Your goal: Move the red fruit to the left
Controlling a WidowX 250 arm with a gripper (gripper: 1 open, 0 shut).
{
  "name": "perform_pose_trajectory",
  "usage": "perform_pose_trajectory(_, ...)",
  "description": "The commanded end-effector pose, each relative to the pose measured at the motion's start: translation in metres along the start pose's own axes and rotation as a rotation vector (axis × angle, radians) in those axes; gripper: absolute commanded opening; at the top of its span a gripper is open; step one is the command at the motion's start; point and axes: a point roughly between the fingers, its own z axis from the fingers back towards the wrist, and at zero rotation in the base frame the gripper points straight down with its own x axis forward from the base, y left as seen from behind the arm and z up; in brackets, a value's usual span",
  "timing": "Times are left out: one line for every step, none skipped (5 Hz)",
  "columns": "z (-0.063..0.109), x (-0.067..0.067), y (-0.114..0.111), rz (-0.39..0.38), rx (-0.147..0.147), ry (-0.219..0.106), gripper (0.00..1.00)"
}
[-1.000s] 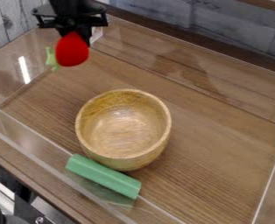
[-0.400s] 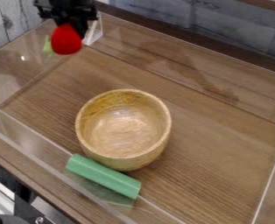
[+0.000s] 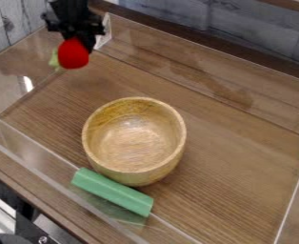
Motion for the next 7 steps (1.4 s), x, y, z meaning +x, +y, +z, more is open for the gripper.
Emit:
perform_pose_trajectory(0.008,0.023,0.013,-0.021,0.025,-0.069,0.00)
perform_pose_trajectory(0.001,0.030,0.021,-0.049,0.007,-0.061,0.00)
perform_pose_trajectory(-0.002,0.036,0.025,-0.074,-0.015,-0.051,1.00)
perform_pose_trajectory(0.002,0.034,0.027,-0.016,-0.010,-0.049,1.00)
perform_pose_trajectory(0.003,0.034,0.028,0.034,0.010,-0.045,1.00)
perform_pose_trajectory(-0.004,0.040,0.023,0.057,0.021,-0.039,1.00)
perform_pose_trajectory(-0.012,0.045,0.018,0.078,0.033,-0.031,1.00)
